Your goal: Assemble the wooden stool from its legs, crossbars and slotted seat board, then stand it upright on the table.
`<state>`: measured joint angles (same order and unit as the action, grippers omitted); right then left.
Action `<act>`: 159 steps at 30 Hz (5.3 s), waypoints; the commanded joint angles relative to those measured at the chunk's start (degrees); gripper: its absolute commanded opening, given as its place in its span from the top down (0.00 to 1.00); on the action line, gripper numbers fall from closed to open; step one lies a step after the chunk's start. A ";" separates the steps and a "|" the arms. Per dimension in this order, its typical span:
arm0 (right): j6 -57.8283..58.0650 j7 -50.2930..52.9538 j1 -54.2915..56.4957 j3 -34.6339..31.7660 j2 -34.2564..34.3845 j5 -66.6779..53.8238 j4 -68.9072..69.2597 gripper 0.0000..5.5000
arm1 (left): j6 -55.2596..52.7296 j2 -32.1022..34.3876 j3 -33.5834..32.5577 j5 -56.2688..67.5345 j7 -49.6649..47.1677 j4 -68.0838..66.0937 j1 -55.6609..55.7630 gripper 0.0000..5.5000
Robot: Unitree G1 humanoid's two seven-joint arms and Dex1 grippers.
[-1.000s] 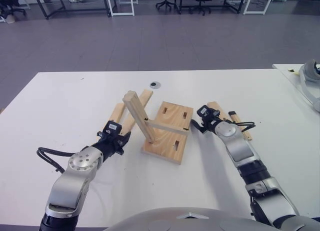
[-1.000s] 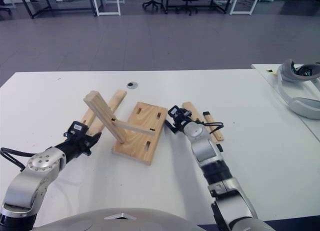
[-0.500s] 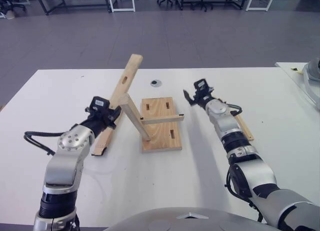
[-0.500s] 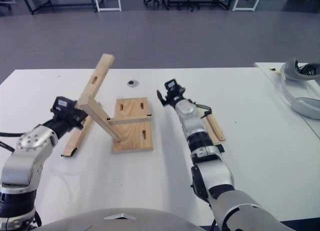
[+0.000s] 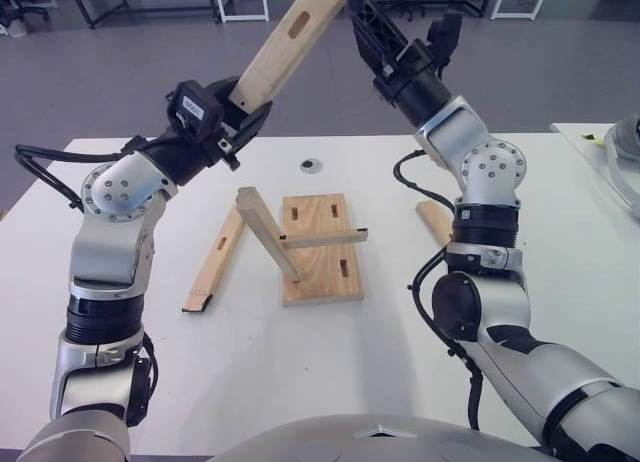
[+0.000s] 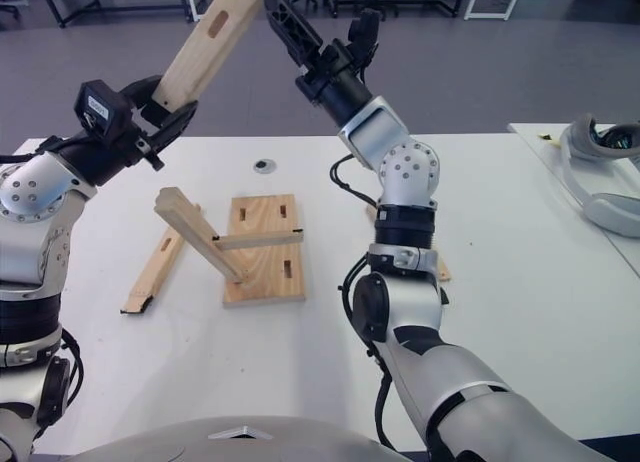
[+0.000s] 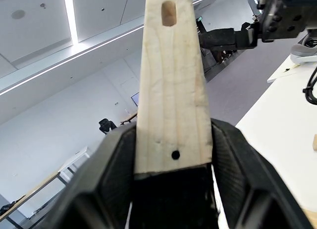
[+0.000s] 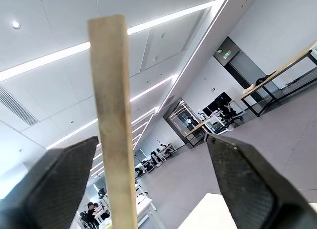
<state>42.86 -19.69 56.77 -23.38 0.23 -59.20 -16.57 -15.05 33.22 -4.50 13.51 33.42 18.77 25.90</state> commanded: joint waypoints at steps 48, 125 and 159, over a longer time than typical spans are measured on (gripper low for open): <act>1.90 30.28 -45.96 6.04 -5.80 9.37 48.17 0.82 | -12.31 -9.06 -9.86 -4.75 -20.68 8.13 -26.94 0.31; 16.57 39.84 -54.08 25.11 -8.03 34.11 52.66 0.82 | -17.90 -14.25 5.84 -10.40 -20.85 12.34 -27.36 0.31; 12.66 37.95 -32.25 -8.05 -7.14 0.93 37.79 0.82 | -17.69 -17.26 7.43 -10.89 -23.27 12.15 -26.32 0.31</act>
<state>54.87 17.06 22.30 -30.03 -6.24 -55.20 22.28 -32.24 15.44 3.46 3.62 10.50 30.55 0.15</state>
